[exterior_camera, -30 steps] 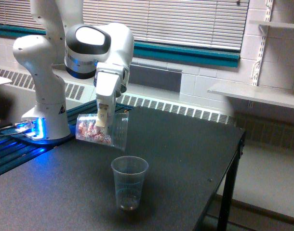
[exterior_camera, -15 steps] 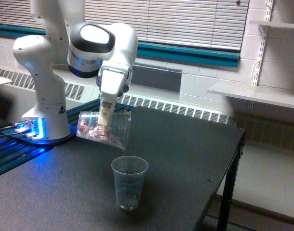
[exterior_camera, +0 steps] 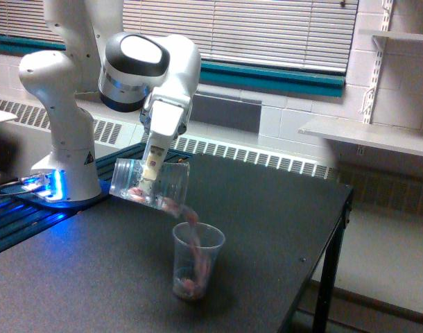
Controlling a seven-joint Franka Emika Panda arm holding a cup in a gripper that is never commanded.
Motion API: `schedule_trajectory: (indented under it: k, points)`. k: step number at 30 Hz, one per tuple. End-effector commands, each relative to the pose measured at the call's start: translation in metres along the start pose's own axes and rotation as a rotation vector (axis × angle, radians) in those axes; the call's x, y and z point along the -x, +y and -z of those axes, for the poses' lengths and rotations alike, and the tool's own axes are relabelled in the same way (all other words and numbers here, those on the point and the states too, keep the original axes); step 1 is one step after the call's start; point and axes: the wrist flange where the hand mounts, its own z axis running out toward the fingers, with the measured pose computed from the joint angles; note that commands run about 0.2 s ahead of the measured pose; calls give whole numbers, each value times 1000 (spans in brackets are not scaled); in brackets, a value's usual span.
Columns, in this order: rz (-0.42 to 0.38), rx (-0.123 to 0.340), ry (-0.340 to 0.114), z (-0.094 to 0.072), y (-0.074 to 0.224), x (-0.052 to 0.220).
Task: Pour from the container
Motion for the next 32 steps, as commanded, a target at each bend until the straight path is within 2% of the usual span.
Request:
schedule_trajectory:
  k: [1,14,32]
  points:
    - [69,21,17,7,0,-6]
    - [109,31,22,11,-3,-11]
    - [96,9,27,13,-5,-13]
